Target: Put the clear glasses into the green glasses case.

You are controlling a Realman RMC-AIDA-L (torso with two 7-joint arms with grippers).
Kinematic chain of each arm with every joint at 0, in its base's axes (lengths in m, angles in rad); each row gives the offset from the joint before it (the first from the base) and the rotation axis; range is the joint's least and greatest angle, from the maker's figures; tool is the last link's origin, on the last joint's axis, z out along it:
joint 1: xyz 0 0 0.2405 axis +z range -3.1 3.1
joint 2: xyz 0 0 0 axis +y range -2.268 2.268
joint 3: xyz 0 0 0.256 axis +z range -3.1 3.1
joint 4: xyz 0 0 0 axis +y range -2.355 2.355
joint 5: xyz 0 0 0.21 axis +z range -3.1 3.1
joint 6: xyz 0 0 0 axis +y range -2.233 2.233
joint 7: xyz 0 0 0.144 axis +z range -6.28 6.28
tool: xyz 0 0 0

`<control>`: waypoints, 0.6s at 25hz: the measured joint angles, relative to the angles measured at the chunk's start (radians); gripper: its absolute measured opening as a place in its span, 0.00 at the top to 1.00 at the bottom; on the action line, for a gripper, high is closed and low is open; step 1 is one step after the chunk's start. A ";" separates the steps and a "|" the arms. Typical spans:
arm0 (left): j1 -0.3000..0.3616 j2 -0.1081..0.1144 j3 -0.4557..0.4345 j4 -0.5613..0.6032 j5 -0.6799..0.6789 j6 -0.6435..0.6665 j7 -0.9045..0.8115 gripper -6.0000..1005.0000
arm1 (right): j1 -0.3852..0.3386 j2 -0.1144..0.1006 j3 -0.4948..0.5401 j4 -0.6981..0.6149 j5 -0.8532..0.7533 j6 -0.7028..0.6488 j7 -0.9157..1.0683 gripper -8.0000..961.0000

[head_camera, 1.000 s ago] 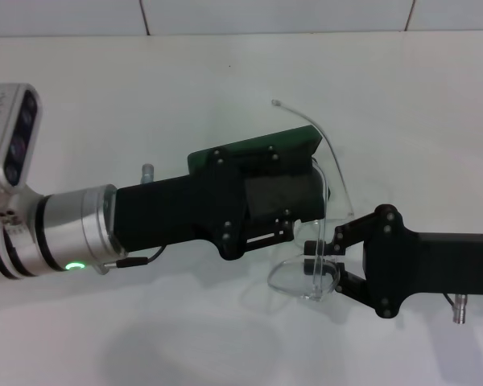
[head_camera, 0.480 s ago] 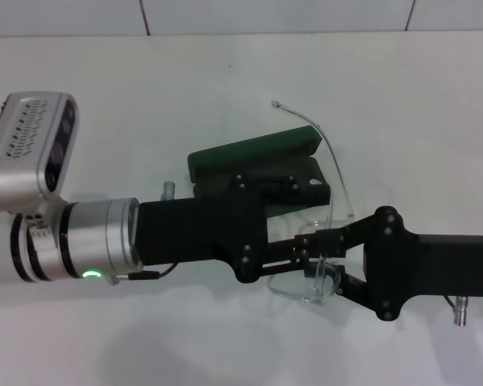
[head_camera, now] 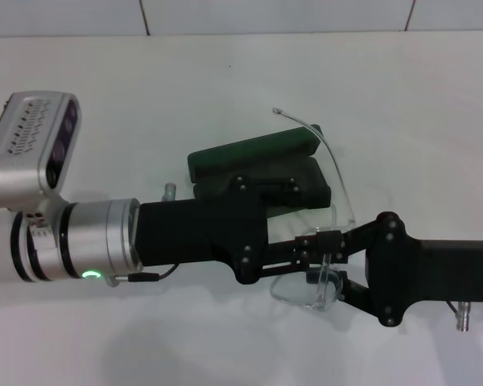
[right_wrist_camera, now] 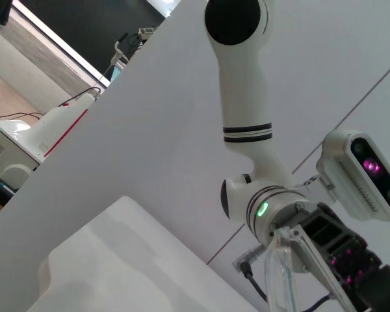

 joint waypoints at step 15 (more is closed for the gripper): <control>-0.003 -0.015 0.005 -0.007 0.040 -0.017 -0.022 0.47 | -0.008 0.000 0.000 0.002 -0.001 0.000 -0.001 0.83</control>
